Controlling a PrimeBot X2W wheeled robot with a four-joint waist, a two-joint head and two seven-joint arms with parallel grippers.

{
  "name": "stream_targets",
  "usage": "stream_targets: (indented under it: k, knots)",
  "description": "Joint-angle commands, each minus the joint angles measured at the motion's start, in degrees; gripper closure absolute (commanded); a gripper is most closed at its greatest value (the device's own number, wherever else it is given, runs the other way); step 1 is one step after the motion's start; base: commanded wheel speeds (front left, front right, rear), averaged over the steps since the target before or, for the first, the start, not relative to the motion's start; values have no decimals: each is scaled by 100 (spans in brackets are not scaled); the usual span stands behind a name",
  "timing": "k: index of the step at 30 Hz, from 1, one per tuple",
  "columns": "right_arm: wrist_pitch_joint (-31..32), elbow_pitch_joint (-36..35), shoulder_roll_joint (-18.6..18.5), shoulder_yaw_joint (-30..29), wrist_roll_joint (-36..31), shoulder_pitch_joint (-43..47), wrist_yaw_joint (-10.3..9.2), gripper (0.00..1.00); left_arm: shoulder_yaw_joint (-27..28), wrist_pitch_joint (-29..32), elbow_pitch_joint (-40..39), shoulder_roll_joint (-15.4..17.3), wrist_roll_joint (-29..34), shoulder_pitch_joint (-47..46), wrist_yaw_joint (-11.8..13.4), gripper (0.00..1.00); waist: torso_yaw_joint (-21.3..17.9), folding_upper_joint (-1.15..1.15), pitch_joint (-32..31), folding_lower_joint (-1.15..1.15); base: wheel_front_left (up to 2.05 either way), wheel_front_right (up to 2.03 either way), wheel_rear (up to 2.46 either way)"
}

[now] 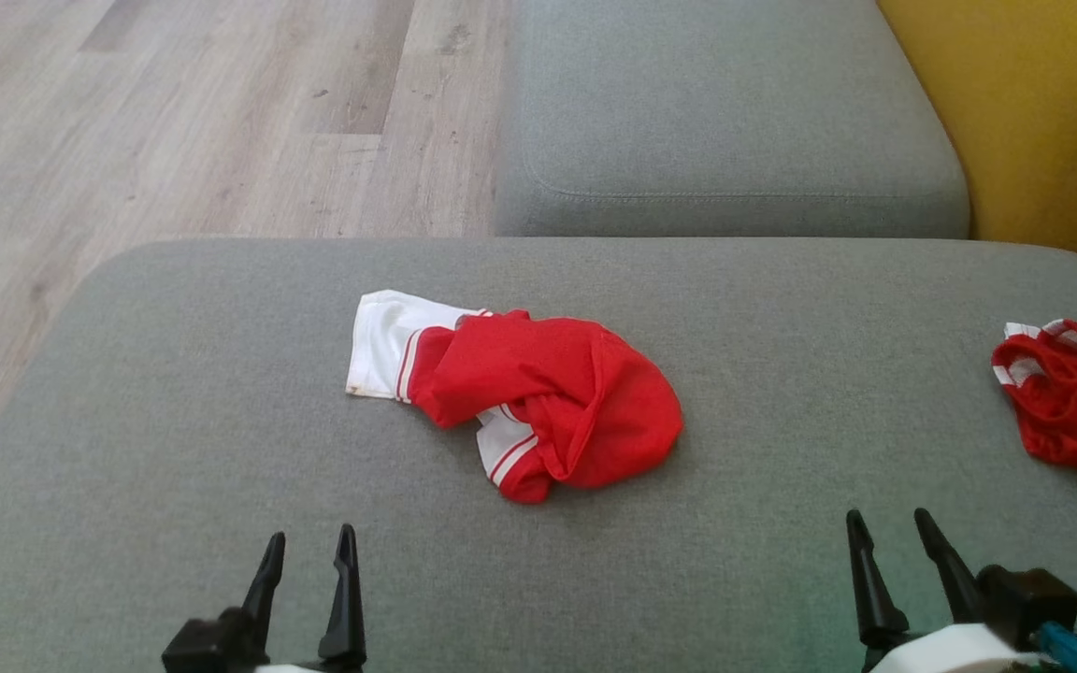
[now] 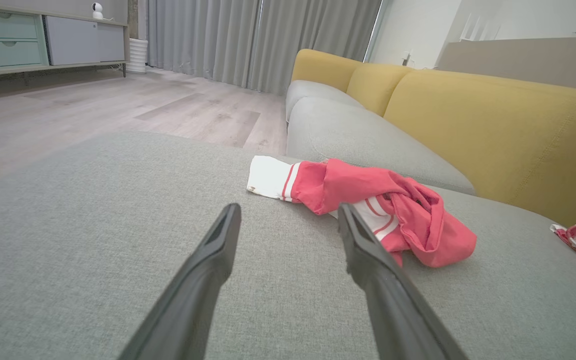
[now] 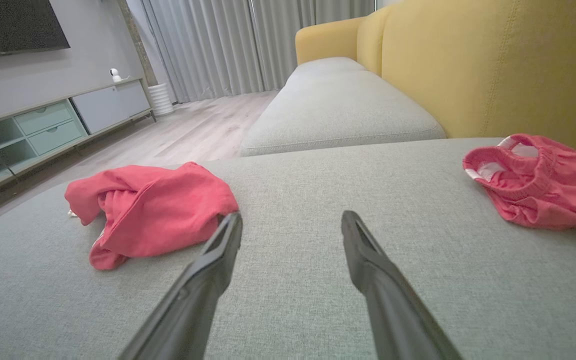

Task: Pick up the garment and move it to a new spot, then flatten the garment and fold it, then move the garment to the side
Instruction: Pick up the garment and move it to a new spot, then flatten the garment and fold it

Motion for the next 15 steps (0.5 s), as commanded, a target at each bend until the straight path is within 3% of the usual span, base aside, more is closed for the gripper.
stream_targets:
  k: [1, 15]
  knots:
    - [-78, -136, -38, 147, -6, -214, 37, 0, 225, -44, -209, 120, 50, -242, 49, 0, -5, 0, 4, 0, 0, 0, 0]
    - [-112, 83, -38, 122, -18, -323, 37, 0, 159, 56, -387, 185, 72, -258, 116, 0, 30, 0, 43, 0, 0, 0, 0]
